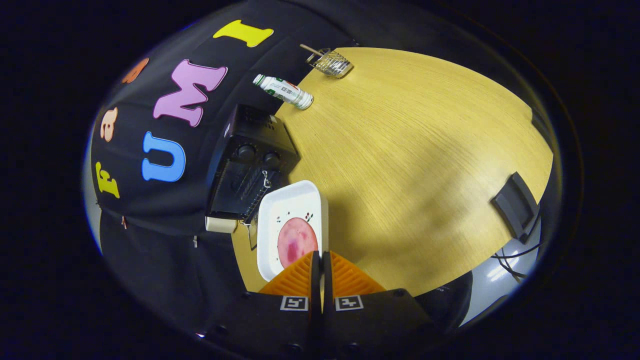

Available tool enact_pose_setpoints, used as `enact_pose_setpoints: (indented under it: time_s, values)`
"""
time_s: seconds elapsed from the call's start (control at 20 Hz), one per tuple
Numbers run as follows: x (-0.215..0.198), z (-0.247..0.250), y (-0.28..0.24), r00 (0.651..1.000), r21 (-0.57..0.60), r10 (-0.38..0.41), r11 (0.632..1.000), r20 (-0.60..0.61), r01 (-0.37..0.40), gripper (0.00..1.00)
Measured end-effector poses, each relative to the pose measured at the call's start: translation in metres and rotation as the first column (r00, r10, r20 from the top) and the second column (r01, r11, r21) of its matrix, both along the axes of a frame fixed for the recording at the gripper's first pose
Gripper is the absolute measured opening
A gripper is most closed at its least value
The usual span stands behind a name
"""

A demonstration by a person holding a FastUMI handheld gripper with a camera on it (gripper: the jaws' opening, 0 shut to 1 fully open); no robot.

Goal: Open the toaster oven, put the food inside, and close the toaster oven door.

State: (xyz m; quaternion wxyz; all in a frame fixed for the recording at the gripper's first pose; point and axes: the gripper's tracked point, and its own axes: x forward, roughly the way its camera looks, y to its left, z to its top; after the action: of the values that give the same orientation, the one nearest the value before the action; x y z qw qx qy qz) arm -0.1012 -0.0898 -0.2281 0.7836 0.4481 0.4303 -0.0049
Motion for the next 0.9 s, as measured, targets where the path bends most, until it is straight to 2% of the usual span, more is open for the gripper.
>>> enact_pose_setpoints:
  time_s: [0.55,0.9]
  values:
    - [0.046,0.041,0.1,0.997,0.054,0.037,0.998,0.067,-0.04,0.05]
    - [0.096,0.032,0.137,0.998,0.086,0.015,0.996,0.064,-0.02,0.05]
